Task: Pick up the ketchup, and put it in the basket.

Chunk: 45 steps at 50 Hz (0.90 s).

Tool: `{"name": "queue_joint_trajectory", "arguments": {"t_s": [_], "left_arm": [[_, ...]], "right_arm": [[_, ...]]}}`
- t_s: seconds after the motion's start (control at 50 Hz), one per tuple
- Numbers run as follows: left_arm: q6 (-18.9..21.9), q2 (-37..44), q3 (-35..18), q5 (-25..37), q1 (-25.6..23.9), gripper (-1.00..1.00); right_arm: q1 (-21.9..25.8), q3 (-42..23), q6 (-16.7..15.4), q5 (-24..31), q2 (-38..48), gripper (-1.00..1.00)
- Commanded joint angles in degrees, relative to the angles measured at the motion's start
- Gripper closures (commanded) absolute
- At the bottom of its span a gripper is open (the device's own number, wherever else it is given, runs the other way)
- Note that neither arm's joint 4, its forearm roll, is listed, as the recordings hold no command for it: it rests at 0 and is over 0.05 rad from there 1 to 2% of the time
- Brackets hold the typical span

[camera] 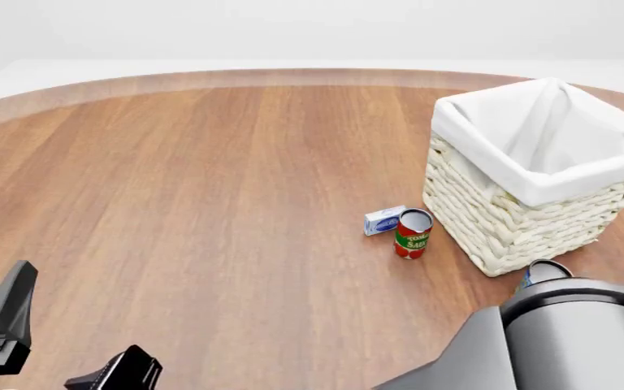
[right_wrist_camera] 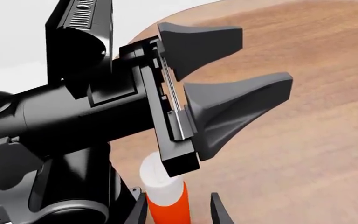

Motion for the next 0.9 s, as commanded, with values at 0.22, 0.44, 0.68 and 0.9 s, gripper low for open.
{"name": "queue_joint_trajectory", "arguments": {"t_s": [0.22,0.44,0.68,0.9], "left_arm": [[0.0,0.0,0.0,0.0,0.0,-1.00],[0.0,0.0,0.0,0.0,0.0,-1.00],[0.0,0.0,0.0,0.0,0.0,-1.00],[0.0,0.0,0.0,0.0,0.0,-1.00]], "right_arm": [[0.1,0.0,0.2,-0.2,-0.2,1.00],[-0.5,-0.1,0.1,-0.2,-0.2,1.00],[-1.2,1.3,-0.2,-0.5,-2.8,1.00],[-2.3,2.1,-0.3,-0.7,-3.8,1.00]]}}
